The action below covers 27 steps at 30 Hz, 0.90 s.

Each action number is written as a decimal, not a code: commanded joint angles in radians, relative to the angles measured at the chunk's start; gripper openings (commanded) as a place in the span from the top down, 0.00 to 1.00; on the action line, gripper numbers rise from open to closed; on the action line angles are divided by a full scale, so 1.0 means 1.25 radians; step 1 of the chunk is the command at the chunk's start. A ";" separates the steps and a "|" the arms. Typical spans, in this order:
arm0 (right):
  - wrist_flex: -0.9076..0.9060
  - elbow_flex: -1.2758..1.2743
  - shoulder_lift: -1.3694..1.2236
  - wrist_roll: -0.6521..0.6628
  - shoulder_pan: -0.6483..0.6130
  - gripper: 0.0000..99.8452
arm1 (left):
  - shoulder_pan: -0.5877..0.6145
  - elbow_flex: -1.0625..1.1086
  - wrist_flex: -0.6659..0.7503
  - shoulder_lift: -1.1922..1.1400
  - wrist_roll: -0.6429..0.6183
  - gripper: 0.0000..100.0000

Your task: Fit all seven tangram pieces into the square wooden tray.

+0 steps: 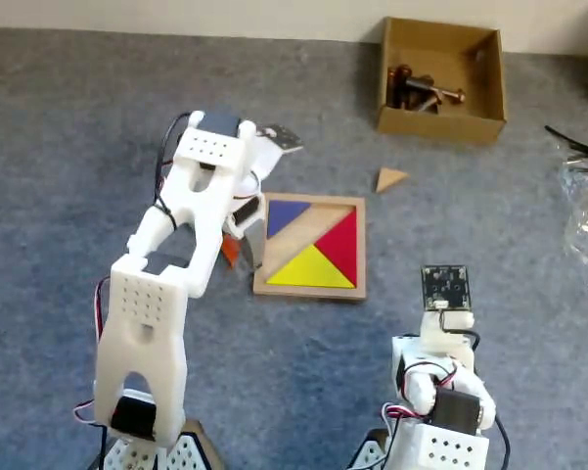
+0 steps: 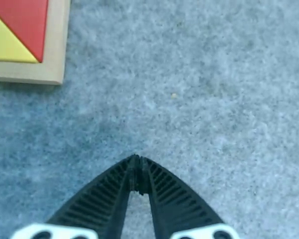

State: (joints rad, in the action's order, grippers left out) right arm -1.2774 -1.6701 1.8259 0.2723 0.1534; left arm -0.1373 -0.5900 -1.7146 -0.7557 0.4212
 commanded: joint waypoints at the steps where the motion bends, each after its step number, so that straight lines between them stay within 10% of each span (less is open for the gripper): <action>1: 0.021 -0.088 0.007 -0.004 -0.003 0.99 | -0.015 -0.007 0.037 0.020 0.009 0.73; 27: 0.021 -0.088 0.007 -0.004 -0.003 0.99 | 0.069 -0.006 0.107 0.019 0.006 0.73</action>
State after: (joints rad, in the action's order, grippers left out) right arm -1.2774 -1.6701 1.8259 0.2723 0.1534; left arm -0.0514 -0.5900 -1.6026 -0.7557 0.4212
